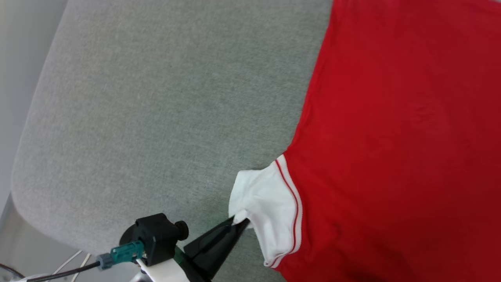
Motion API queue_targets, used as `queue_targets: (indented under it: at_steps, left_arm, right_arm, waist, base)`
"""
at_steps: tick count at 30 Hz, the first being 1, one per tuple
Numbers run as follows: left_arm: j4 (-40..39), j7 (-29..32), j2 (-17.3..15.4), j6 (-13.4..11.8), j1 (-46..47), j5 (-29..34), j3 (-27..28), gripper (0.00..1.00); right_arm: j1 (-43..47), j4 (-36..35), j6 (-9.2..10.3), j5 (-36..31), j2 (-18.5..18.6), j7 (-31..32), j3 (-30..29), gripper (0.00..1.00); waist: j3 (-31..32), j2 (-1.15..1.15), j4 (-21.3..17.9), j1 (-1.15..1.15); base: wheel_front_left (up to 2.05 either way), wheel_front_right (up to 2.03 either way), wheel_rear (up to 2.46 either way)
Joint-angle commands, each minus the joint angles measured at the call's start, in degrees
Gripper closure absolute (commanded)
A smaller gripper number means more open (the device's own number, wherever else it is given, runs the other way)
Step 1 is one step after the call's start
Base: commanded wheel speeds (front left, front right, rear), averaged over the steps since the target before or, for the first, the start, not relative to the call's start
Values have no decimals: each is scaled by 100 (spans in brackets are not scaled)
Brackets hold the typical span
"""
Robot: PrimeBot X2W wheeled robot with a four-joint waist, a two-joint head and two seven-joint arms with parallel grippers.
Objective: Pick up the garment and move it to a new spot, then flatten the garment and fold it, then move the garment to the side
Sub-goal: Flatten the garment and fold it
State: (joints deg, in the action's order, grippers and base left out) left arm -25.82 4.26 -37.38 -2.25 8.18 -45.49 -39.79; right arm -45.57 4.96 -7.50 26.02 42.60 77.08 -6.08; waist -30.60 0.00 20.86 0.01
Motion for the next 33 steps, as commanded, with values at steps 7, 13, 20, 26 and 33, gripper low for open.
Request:
queue_targets:
  at_steps: [7,13,20,26,33]
  left_arm:
    - [-55,-84,209,171,292,52,-94,100]
    - [98,-150,318,248,415,58,-116,100]
    - [290,-210,351,262,418,29,-108,100]
    - [518,-291,296,188,327,9,-28,100]
    - [764,-303,164,67,293,129,26,100]
  right_arm:
    - [-644,320,2,-630,-80,509,-393,0]
    - [-440,382,2,-893,-255,784,-350,0]
    - [-31,376,2,-891,-275,858,-597,100]
    - [229,353,2,-823,-411,641,-752,100]
    - [1058,304,2,-562,-810,398,-1072,100]
  waist:
    - [-709,0,704,-1]
    - [-782,0,803,-1]
    - [-658,0,723,-1]
    - [-248,0,404,-1]
    - [579,0,-146,-1]
  base:
    - [0,0,0]
    - [0,0,0]
    - [0,0,0]
    - [0,0,0]
    - [0,0,0]
